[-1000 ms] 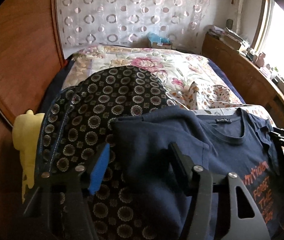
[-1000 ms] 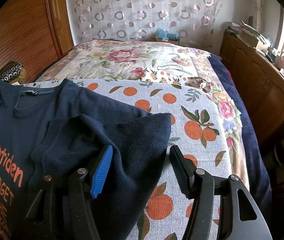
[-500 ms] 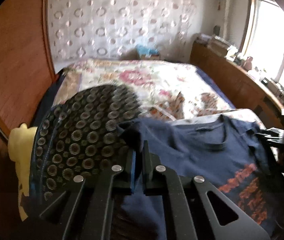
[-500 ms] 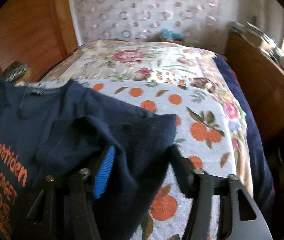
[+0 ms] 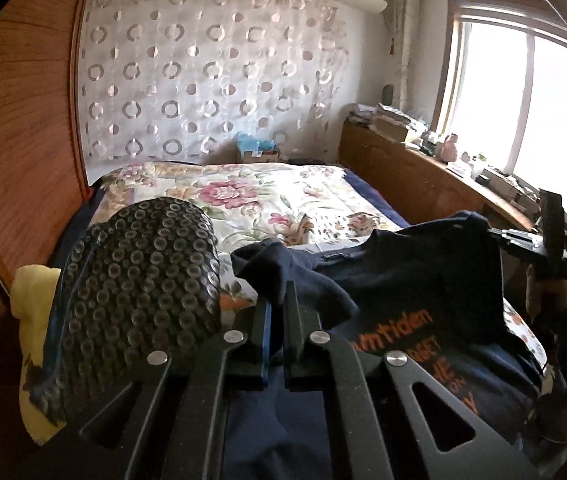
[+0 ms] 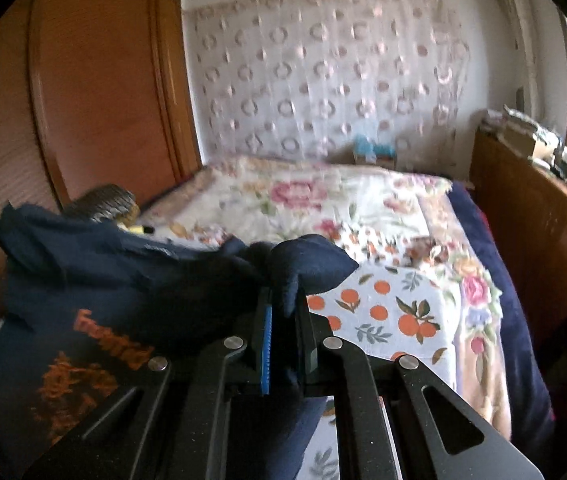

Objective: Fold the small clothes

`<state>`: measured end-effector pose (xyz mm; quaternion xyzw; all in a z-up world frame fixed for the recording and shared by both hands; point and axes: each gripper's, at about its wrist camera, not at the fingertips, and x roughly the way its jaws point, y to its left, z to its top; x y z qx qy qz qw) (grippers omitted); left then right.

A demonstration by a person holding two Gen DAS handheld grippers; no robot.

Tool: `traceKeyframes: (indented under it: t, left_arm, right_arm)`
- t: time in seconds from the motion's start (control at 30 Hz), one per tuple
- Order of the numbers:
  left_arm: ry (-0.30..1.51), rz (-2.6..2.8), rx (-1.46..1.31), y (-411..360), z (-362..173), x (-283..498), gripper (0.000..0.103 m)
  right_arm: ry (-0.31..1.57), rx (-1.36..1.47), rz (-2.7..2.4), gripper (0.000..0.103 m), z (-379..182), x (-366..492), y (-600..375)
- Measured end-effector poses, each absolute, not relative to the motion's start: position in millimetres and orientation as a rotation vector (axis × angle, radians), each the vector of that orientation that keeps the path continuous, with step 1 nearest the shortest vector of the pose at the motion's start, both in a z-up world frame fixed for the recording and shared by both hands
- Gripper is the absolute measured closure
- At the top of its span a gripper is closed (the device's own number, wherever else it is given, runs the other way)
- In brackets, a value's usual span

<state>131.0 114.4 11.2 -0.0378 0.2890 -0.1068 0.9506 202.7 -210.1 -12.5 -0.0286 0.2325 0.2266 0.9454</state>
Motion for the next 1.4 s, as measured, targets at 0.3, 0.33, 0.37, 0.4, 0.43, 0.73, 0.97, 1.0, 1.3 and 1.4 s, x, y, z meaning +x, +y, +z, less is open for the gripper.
traceKeyframes:
  t: [0.3,0.33,0.37,0.4,0.43,0.73,0.97,1.0,1.3,1.4]
  left_arm:
    - [0.564,-0.209,-0.129,126,-8,72,0.098]
    - [0.564,-0.205,-0.137,129,-10,65,0.098]
    - [0.562,-0.200,-0.142,131,-12,57,0.098]
    - [0.559,-0.195,-0.147,132,-14,49,0.098]
    - [0.557,-0.192,-0.149,132,-14,42,0.098]
    - [0.553,-0.137,-0.203,150,-29,-20,0.098]
    - [0.587,-0.104,-0.176,148,-31,-41,0.098]
    - [0.593,-0.098,-0.162,147,-31,-43,0.098]
    - [0.667,-0.080,-0.094,144,-49,-43,0.094]
    - [0.643,-0.082,-0.098,147,-42,-44,0.066]
  right_arm:
    - [0.414,-0.095,0.440,0.094,-20,121,-226]
    - [0.416,-0.096,0.437,0.094,-23,113,-228]
    - [0.418,-0.100,0.431,0.094,-24,107,-226]
    - [0.417,-0.104,0.427,0.094,-24,100,-227]
    - [0.413,-0.108,0.423,0.094,-24,91,-228]
    - [0.427,-0.097,0.403,0.094,-23,34,-248]
    - [0.510,-0.133,0.383,0.094,-24,6,-252]
    - [0.520,-0.139,0.381,0.094,-20,3,-252]
    - [0.684,-0.166,0.348,0.094,-43,16,-239]
    - [0.688,-0.167,0.329,0.073,-34,20,-237]
